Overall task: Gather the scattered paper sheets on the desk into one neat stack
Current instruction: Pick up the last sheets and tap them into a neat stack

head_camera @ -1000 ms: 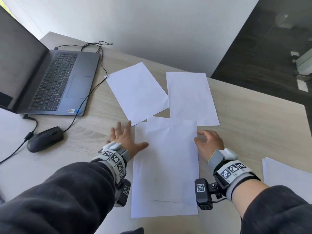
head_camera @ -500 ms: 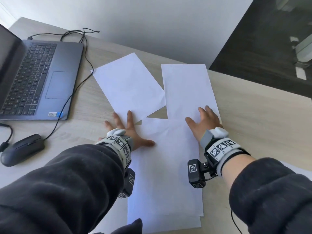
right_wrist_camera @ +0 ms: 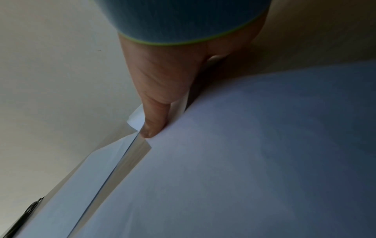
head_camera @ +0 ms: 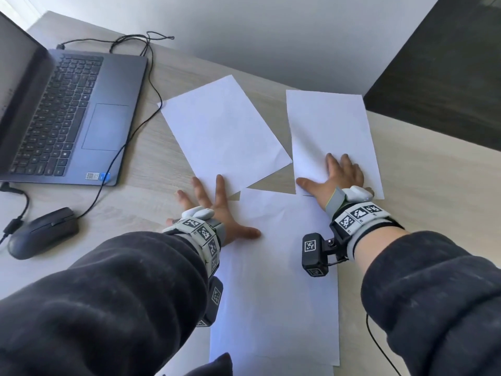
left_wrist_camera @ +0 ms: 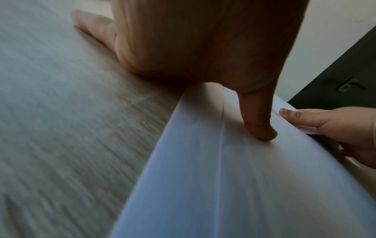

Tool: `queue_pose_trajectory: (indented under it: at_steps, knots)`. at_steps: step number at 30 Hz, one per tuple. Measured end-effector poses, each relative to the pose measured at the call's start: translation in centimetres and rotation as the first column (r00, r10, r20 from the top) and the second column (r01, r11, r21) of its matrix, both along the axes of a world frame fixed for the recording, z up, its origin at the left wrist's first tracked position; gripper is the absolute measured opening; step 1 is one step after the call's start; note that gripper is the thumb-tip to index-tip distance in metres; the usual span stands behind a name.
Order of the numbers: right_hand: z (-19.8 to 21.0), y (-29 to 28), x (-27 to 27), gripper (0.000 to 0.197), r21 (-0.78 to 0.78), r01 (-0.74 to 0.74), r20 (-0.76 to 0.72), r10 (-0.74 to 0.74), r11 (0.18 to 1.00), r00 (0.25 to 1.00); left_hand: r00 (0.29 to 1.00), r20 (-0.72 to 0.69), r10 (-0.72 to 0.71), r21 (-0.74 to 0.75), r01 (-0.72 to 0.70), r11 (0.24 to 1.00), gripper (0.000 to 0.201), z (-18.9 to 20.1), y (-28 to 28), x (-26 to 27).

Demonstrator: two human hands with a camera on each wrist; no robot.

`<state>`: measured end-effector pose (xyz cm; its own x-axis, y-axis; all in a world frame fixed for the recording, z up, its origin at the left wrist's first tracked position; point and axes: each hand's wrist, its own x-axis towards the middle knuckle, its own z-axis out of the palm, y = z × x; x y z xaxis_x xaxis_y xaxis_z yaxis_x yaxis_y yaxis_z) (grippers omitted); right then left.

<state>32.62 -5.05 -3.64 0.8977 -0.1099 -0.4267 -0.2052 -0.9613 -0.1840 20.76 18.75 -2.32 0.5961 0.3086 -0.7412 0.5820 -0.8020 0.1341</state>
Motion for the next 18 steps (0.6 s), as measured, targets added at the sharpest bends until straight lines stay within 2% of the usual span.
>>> queue_pose_trajectory:
  at_steps: [3,6,7,9,11,15,18]
  knots:
    - [0.0,-0.5,0.6,0.084,0.03,0.045,0.092,-0.048,0.999,0.995,1.0,0.005,-0.007,-0.001,0.007,1.0,0.155,0.1,0.0,0.0]
    - [0.4,-1.1,1.2,0.043,0.101,0.086,0.209,-0.106,0.991,0.972,1.0,0.008,-0.011,-0.004,0.011,1.0,0.155,0.0,-0.1,-0.1]
    - [0.7,-1.3,1.4,0.034,0.149,0.118,0.239,-0.151,0.982,0.959,1.0,0.003,-0.014,-0.002,0.014,1.0,0.155,0.0,0.0,-0.1]
    - [1.4,-1.4,1.2,0.037,0.276,0.206,0.233,-0.273,0.939,0.933,1.0,-0.008,-0.021,-0.002,0.021,1.0,0.154,0.0,0.0,0.0]
    - [2.2,-1.3,0.3,0.037,0.364,0.226,0.194,-0.311,0.903,0.931,1.0,-0.014,-0.025,0.003,0.025,1.0,0.152,0.0,0.2,0.1]
    - [4.1,-0.8,-3.6,0.043,0.228,0.092,0.118,-0.122,0.969,0.985,1.0,-0.01,-0.008,0.004,0.008,1.0,0.147,-0.2,0.4,0.2]
    - [5.5,-0.7,-7.0,0.046,0.205,0.034,0.1,-0.055,0.978,0.993,1.0,0.014,-0.002,0.018,0.002,1.0,0.144,-0.3,0.4,0.1]
